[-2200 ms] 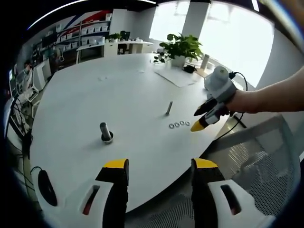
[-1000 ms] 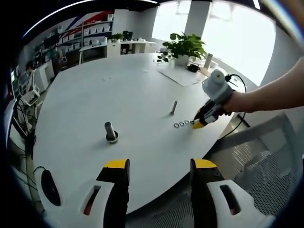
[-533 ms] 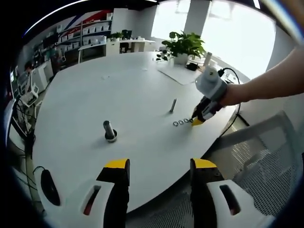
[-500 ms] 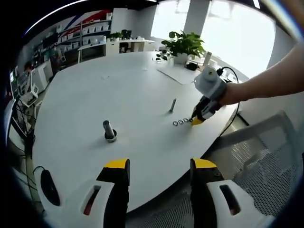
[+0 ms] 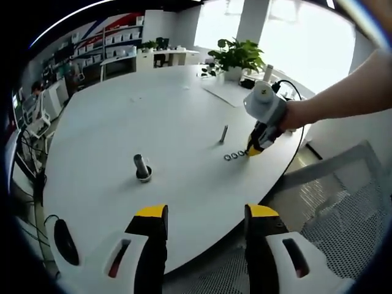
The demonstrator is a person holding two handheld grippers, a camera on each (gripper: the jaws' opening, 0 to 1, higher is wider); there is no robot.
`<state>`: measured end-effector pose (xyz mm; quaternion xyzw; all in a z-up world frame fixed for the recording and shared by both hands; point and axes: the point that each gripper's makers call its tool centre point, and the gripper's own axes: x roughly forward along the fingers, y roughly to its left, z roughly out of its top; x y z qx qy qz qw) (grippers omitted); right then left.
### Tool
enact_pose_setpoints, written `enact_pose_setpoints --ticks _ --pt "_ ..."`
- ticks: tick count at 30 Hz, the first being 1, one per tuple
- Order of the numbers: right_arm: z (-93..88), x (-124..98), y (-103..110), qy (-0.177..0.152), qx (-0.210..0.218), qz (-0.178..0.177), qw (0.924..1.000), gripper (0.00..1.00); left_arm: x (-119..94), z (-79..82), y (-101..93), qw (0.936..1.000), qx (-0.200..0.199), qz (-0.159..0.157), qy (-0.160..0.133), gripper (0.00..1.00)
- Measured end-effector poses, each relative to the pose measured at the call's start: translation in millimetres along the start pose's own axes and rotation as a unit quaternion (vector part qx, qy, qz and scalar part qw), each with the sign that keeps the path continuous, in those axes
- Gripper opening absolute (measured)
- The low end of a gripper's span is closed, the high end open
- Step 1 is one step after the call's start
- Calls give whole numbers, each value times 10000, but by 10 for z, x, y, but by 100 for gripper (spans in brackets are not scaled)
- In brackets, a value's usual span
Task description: Place the washer onto the threaded stud by aligning its center hole with the stud, sliding it down to the base, and recovering from edge contact or off-axis alignment until the washer reaches the visible bottom stop.
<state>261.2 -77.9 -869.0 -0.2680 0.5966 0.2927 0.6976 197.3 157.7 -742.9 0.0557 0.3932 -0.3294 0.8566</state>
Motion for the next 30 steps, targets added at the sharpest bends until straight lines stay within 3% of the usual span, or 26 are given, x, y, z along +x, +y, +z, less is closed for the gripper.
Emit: enact_pose_setpoints --ticks 19,30 --pt "12 4 19 55 144 102 9998 18 6 -26 0 10000 21 6 61 48" --pt "48 17 22 136 -151 -79 9998 15 7 -38 11 10000 19 27 83 48"
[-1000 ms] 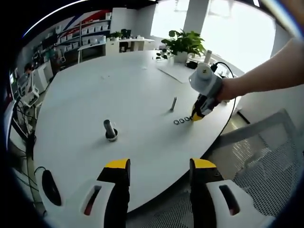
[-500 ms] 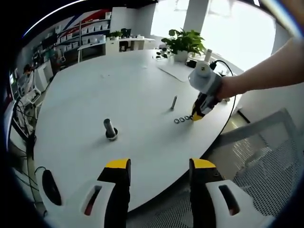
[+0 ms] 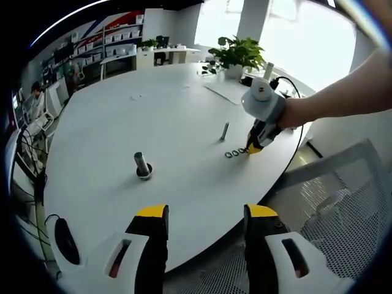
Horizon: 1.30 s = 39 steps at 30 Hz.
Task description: Place the washer onto the threaded stud by aligning its center hole with the stud, sliding it down to the base, and recovering from edge contact or off-axis alignment until the washer reaches the visible bottom stop.
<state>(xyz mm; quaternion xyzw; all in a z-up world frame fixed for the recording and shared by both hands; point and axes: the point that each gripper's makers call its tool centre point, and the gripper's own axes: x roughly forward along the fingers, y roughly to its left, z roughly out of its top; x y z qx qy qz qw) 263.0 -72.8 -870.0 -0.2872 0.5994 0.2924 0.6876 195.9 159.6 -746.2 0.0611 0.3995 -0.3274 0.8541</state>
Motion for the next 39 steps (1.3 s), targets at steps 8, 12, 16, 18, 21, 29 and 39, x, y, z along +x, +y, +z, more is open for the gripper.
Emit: enact_pose_setpoints --ticks 8,12,16,18,21,29,39 --pt "-13 -10 -5 -194 142 -51 9997 14 2 -2 -4 10000 12 -5 4 48" --pt "-37 -16 0 -307 343 -9 9989 14 -12 13 -2 10000 -9 -5 -28 47" --pt "-77 -65 63 -241 350 62 9991 13 -13 12 0 10000 -10 -7 -24 47" --pt "-37 -121 62 -334 385 67 9987 13 -13 19 -3 10000 2 -8 -36 47" --pt "0 -180 49 -409 419 93 9982 13 -13 18 -7 10000 1 -11 -32 47" --pt "213 -464 -139 -728 225 -41 9971 13 -14 33 -12 10000 16 -21 -61 47" --pt "458 -640 -231 -879 12 -120 9961 13 -21 36 -7 10000 14 -15 -70 47"
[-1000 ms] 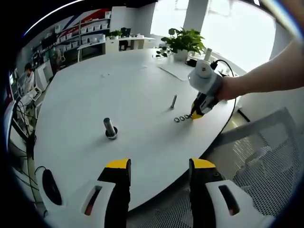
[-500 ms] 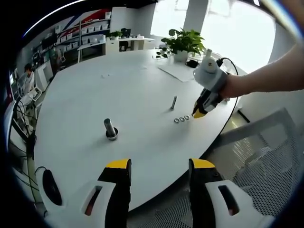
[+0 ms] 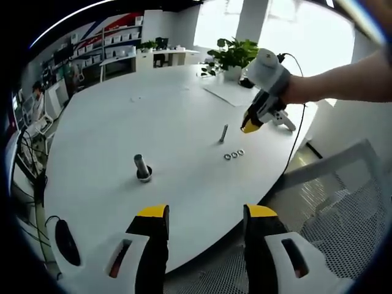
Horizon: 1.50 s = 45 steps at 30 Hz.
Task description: Place the washer onto the threaded stud by aligning its center hole with the stud, sliding it down to the base, and recovering from edge contact or off-axis alignment until the washer reaches the visible bottom stop.
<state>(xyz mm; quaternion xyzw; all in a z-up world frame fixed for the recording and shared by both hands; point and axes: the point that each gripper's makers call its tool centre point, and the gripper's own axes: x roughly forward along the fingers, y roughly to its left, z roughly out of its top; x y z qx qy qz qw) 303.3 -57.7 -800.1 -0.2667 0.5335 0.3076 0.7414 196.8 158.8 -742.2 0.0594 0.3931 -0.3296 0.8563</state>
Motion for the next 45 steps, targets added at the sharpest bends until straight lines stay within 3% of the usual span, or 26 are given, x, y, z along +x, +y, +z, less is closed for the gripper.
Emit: enact_pose_setpoints --ticks 8,21,45 --pt "227 -25 -52 -114 -199 -27 9997 14 0 -5 -5 10000 23 -2 15 47" --pt "339 106 -48 -67 -356 -13 9993 14 5 -9 -18 10000 53 -22 30 46" --pt "255 457 -81 243 -350 107 9990 14 20 -37 -72 9998 110 -118 88 45"
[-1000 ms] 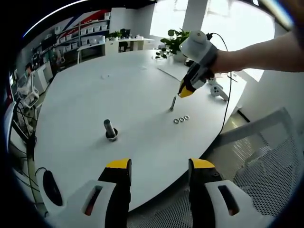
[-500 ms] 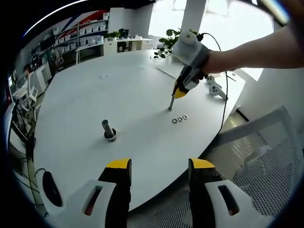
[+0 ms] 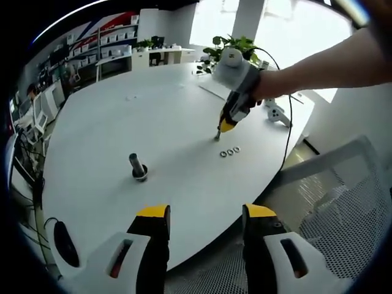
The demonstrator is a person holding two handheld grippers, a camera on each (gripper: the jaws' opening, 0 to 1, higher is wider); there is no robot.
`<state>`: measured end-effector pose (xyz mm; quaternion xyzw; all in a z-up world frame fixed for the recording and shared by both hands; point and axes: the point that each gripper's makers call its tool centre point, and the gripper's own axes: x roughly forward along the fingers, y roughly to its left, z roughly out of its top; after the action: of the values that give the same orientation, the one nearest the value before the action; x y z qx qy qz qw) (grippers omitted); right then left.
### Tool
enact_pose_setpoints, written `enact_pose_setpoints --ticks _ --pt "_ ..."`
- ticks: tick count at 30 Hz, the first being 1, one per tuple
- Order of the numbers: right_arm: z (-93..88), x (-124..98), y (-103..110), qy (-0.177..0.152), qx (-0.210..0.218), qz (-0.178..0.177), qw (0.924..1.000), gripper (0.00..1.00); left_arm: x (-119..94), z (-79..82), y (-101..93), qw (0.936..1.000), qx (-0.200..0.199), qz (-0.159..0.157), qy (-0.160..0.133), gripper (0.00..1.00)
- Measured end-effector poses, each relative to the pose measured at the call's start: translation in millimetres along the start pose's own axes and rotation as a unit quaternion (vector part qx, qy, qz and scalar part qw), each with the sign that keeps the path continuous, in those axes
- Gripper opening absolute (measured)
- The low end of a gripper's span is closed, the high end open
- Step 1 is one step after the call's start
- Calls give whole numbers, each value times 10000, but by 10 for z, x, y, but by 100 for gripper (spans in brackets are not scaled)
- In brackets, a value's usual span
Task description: Place the washer onto the threaded stud by aligning its center hole with the stud, sliding it down to the base, and recovering from edge contact or off-axis alignment until the washer reaches the visible bottom stop.
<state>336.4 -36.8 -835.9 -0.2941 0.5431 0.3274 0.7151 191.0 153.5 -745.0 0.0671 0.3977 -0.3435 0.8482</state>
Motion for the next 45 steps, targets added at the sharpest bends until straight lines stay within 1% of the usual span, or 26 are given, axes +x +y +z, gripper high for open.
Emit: enact_pose_setpoints --ticks 3,5,13,20,23,26,28,31,35,39,42,45 --pt "0 34 12 31 70 41 10000 14 2 -12 -9 10000 -15 -40 34 45" --pt "-22 100 -4 61 61 58 9999 14 6 -11 -29 10000 -23 -89 30 45" --pt "-91 190 33 186 144 117 9997 14 1 -2 2 10000 -86 -47 2 45" --pt "-121 258 14 249 186 138 9994 15 12 -26 1 10000 -71 -40 58 45" --pt "-141 276 4 284 93 80 9995 15 8 -26 9 9999 -81 -23 60 45" --pt "-175 254 -3 296 131 64 9995 17 14 -38 -2 9999 -82 -46 88 45" --pt "-193 217 -11 246 208 48 9995 19 13 -36 -9 9999 -62 -46 88 45" --pt "-272 192 -39 235 260 56 9994 20 12 -32 0 9999 -76 -31 78 45" --pt "-368 145 -21 260 311 95 9991 20 17 -40 -1 9999 -65 -32 98 45" --pt "-469 117 55 244 382 241 9987 20 20 -44 -12 9999 -35 -45 110 45" --pt "-506 99 167 211 399 405 9982 20 19 -46 -12 9999 -18 -38 114 45" --pt "-559 102 275 258 388 524 9975 20 15 -42 -8 9999 6 -19 103 45"
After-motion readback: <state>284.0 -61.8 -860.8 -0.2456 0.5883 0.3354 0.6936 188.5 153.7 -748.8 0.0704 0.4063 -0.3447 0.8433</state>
